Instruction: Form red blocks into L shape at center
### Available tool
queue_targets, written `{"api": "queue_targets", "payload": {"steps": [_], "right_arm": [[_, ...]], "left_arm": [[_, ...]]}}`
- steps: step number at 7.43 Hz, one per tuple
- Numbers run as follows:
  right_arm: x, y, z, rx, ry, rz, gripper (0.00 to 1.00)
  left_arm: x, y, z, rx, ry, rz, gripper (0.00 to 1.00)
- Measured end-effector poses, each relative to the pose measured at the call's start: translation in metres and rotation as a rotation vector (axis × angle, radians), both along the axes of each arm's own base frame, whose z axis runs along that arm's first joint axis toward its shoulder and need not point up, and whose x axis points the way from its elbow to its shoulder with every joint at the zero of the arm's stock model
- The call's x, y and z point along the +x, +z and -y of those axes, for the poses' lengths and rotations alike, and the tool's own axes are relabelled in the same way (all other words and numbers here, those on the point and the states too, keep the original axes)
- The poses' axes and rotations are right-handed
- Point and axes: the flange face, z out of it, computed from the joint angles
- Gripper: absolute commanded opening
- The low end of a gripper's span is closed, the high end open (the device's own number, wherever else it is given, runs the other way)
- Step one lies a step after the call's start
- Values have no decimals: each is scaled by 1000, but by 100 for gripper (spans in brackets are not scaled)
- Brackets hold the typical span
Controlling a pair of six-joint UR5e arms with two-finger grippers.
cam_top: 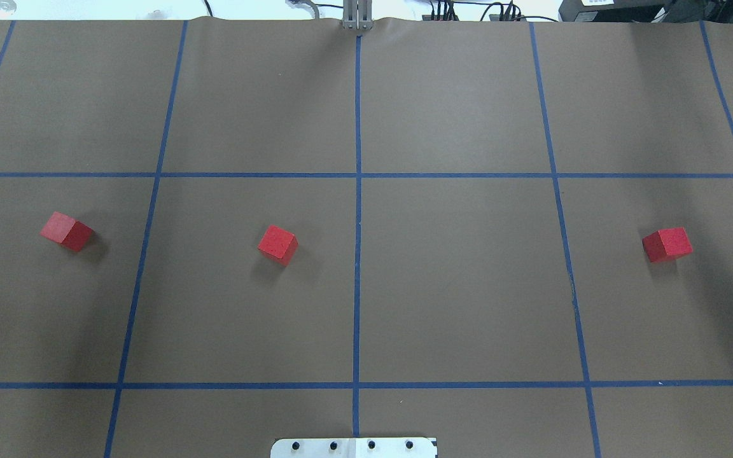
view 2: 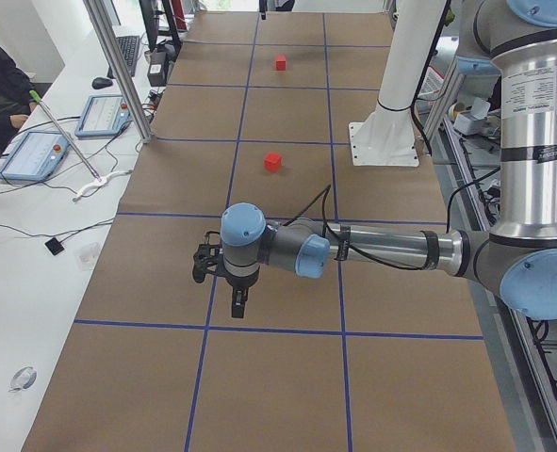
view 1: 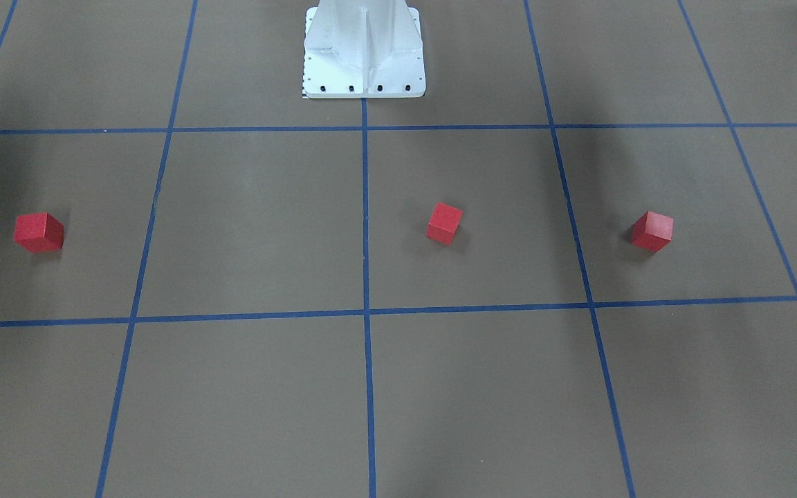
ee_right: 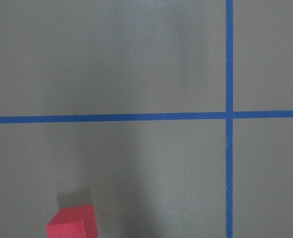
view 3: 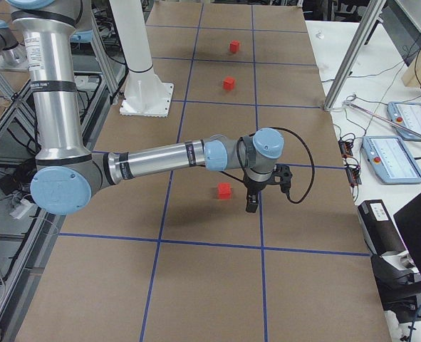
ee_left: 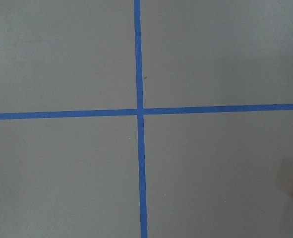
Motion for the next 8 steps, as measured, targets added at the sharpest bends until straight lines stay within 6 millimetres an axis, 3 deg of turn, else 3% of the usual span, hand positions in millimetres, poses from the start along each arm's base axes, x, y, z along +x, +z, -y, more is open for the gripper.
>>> {"api": "queue_targets", "payload": {"steps": [3,4,8], "right_arm": [[-2,-4,-1,19,-3,1,99],[-14,-10,-2,49,-25,1,100],[-92,-49,-14,102,-100,2,99]], "left_arm": [[0,3,-2,-6,0,-1,100],[0,3,-2,-7,-1,-1,100],[0,5,-3,-10,-2,0,100]]}}
